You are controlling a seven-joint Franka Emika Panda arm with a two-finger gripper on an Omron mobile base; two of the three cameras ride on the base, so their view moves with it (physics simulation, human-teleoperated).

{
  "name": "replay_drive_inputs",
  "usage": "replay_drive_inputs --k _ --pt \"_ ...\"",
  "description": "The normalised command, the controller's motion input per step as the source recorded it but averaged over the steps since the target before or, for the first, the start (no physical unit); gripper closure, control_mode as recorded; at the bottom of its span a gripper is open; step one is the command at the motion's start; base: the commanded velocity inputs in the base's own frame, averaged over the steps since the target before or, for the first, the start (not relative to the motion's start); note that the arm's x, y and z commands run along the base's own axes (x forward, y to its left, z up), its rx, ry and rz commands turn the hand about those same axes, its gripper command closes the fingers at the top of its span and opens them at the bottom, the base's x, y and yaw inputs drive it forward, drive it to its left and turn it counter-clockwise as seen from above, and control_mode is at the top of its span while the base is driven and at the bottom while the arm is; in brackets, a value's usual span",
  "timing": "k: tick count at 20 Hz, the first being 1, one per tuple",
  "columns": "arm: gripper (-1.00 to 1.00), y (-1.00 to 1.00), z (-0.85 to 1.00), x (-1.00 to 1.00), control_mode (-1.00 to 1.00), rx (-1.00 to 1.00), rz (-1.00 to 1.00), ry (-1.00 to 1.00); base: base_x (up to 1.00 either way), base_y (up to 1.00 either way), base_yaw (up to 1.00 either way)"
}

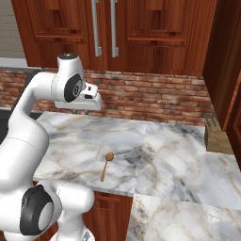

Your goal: Take the fork and place it on the left side of the plate. Then take the spoon and place it on the right side of the plate. Make sure they're directly next to the plate.

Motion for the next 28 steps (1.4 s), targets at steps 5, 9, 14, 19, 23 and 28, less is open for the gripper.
replay_drive_inputs --k 5,9,14,19,23,28 --pt "-1.0 0.0 -0.01 -0.13 -1.0 0.02 0.0 0.0 0.0 0.0 0.0" --pt "-1.0 0.0 -0.54 -0.06 -1.0 0.0 -0.03 0.0 0.0 0.0 0.0" --pt "-1.0 0.0 -0.72 0.25 -1.0 -0.07 -0.03 0.08 0.0 0.0 0.0" --pt "-1.0 0.0 -0.76 0.83 -1.0 -0.05 -0.04 0.19 0.0 0.0 0.0" --pt "-1.0 0.0 -0.46 0.84 -1.0 -0.02 0.0 0.06 0.0 0.0 0.0" --pt "-1.0 0.0 -0.64 0.31 -1.0 0.0 0.0 0.0 0.0 0.0 0.0"
